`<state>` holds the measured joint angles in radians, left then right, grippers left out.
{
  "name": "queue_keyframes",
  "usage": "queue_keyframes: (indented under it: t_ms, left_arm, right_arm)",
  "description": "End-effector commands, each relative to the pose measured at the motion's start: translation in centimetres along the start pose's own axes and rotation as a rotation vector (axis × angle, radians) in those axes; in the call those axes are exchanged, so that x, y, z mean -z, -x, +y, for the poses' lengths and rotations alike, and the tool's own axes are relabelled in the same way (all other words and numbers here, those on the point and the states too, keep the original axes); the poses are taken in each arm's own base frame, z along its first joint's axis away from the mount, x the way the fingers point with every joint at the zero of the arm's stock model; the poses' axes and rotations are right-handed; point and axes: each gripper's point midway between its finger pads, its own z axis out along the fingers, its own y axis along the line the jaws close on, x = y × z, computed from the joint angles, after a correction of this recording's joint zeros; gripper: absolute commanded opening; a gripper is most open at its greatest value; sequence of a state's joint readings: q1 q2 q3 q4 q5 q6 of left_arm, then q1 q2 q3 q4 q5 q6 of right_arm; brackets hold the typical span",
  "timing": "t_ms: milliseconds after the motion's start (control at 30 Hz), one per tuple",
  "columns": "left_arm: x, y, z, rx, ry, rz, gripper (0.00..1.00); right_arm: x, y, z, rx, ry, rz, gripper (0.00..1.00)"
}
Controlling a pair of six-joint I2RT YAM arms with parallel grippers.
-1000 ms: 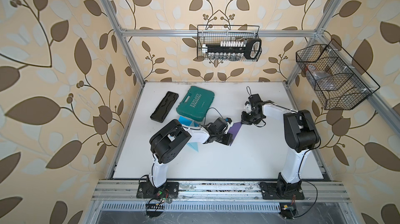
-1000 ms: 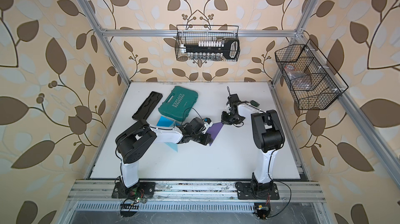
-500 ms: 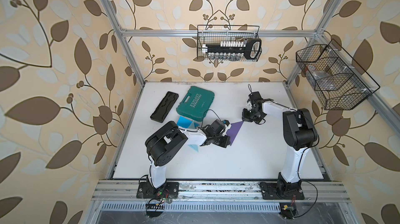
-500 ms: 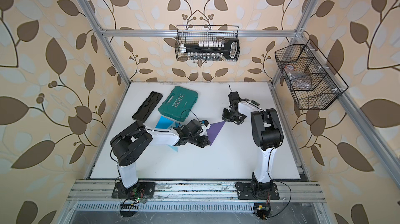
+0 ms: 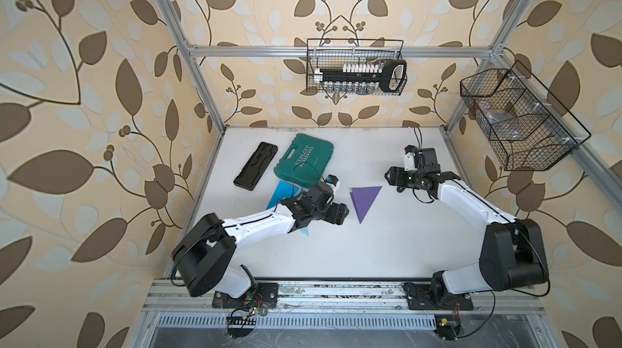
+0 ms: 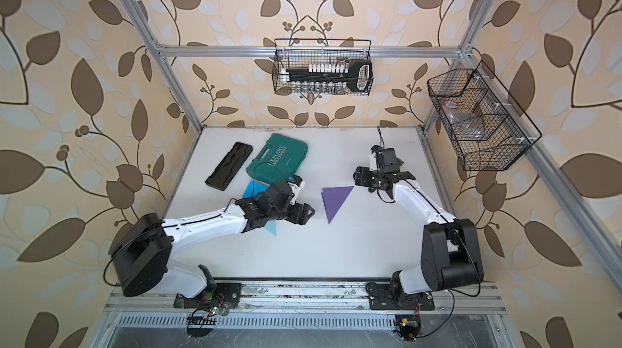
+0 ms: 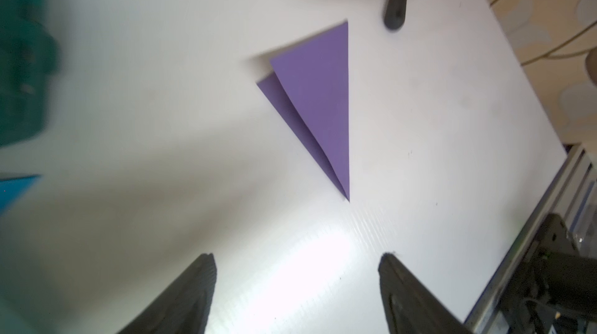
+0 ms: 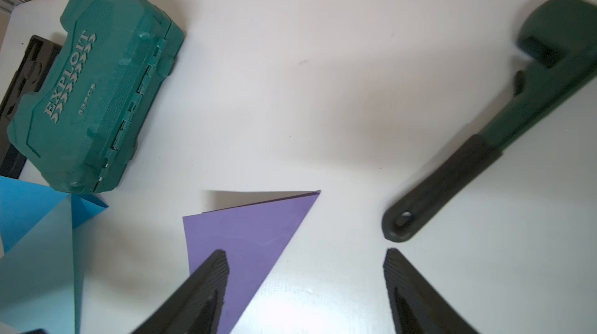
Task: Fold the square paper diagonally
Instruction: Fold the paper at the center of the board, then reset both arms
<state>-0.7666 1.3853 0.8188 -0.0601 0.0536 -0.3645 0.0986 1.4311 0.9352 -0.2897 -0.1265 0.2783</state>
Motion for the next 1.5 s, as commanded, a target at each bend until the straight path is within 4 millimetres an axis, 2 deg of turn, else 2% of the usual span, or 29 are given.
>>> queue_keyframes:
  t_ms: [0, 100, 133, 167, 200, 300, 367, 500, 700, 867, 900, 933, 1000, 1033, 1100, 1467]
  left_arm:
    - [4.4, 1.8, 8.3, 0.028, 0.290, -0.122, 0.85]
    - [7.8, 1.8, 13.8, 0.042, 0.466, -0.208, 0.82]
    - [8.8, 1.7, 14.8, 0.021, 0.517, -0.246, 0.83]
    - [9.9, 1.7, 15.8, -0.006, 0.566, -0.291, 0.84]
    - [10.7, 1.5, 16.3, -0.042, 0.591, -0.330, 0.85]
    - [12.1, 1.5, 17.9, -0.102, 0.640, -0.432, 0.87]
    - [12.3, 1.4, 20.0, -0.084, 0.665, -0.448, 0.86]
    - [11.4, 0.8, 24.4, -0.011, 0.718, -0.432, 0.89]
    - [11.7, 1.3, 27.8, 0.076, 0.698, -0.552, 0.90]
    - [10.2, 1.3, 29.6, 0.117, 0.667, -0.529, 0.90]
    - [9.8, 1.2, 29.6, 0.115, 0.660, -0.519, 0.91]
    - [9.4, 1.1, 29.6, 0.107, 0.648, -0.512, 0.98]
    - [8.8, 1.2, 29.7, 0.094, 0.634, -0.501, 0.99]
    - [7.7, 0.6, 30.0, 0.092, 0.621, -0.461, 0.99]
    - [6.9, 0.7, 30.0, 0.089, 0.600, -0.413, 0.99]
    - [7.0, 0.8, 29.9, 0.086, 0.599, -0.418, 0.99]
  right_arm:
    - [-0.2, -2.2, -3.7, -0.001, -0.032, -0.064, 0.80]
    - [0.9, -2.2, -5.0, 0.016, -0.055, -0.125, 0.82]
    - [1.2, -2.1, -5.3, 0.042, -0.077, -0.157, 0.84]
    - [1.7, -2.0, -5.9, 0.067, -0.110, -0.199, 0.95]
    - [2.2, -1.7, -6.1, 0.117, -0.126, -0.247, 0.98]
    - [2.8, -1.2, -6.6, 0.213, -0.164, -0.390, 0.98]
    - [2.7, -0.8, -6.8, 0.235, -0.177, -0.445, 0.98]
    - [1.2, -0.1, -6.5, 0.222, -0.138, -0.486, 0.98]
    - [0.1, 0.4, -6.7, 0.221, -0.127, -0.513, 0.98]
    - [-0.9, -0.6, -7.0, 0.222, -0.111, -0.530, 0.98]
    - [-1.1, -0.7, -7.3, 0.214, -0.120, -0.530, 0.98]
    - [-1.3, -0.6, -7.5, 0.206, -0.125, -0.537, 0.98]
    - [-1.5, -0.8, -7.6, 0.205, -0.132, -0.509, 0.98]
    - [-1.6, -0.7, -7.6, 0.205, -0.134, -0.510, 0.98]
    - [-1.7, -0.7, -7.5, 0.212, -0.134, -0.501, 0.98]
    - [-2.2, -0.7, -7.2, 0.234, -0.175, -0.486, 0.98]
